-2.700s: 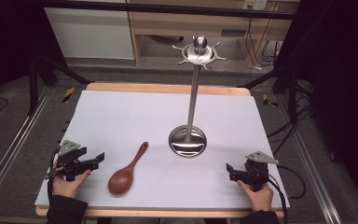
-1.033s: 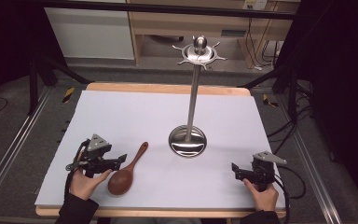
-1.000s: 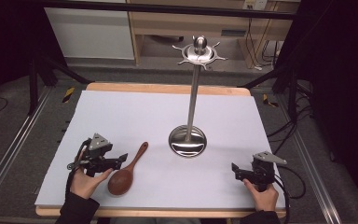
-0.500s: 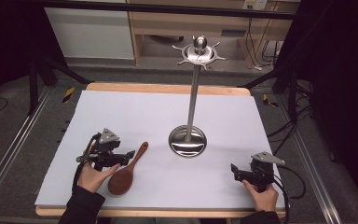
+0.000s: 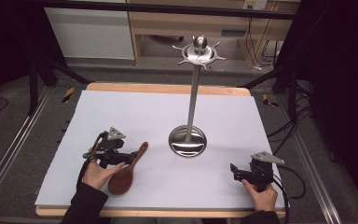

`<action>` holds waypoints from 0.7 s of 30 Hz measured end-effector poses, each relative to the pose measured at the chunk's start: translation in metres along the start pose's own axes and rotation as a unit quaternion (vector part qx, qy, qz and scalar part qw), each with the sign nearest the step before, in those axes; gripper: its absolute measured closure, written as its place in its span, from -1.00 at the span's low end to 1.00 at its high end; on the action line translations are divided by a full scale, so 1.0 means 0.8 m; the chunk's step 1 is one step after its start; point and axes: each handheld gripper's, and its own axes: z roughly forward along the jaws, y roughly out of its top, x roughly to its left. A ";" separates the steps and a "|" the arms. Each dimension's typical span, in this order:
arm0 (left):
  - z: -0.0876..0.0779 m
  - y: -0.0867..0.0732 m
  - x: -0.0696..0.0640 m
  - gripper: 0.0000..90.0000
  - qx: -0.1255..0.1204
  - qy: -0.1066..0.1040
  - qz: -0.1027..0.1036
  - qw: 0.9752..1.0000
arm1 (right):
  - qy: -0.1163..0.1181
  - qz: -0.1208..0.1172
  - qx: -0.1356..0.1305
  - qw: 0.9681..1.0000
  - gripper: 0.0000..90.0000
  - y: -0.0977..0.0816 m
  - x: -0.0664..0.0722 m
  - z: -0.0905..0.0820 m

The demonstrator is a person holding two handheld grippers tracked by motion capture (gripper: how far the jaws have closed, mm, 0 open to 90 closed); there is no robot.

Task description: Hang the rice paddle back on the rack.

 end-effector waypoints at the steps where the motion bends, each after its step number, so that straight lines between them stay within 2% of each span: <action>1: 0.001 0.001 0.000 -0.35 0.004 0.001 0.002 1.000 | 0.000 0.000 0.000 1.000 -0.81 0.000 0.000 0.000; 11: 0.012 0.008 -0.007 -0.28 0.035 -0.001 0.015 0.999 | 0.002 0.000 0.001 1.000 -0.81 0.001 0.003 0.000; 21: 0.024 0.010 -0.013 -0.13 0.079 -0.001 0.032 0.996 | 0.005 -0.003 0.002 1.000 -0.81 0.001 0.004 -0.001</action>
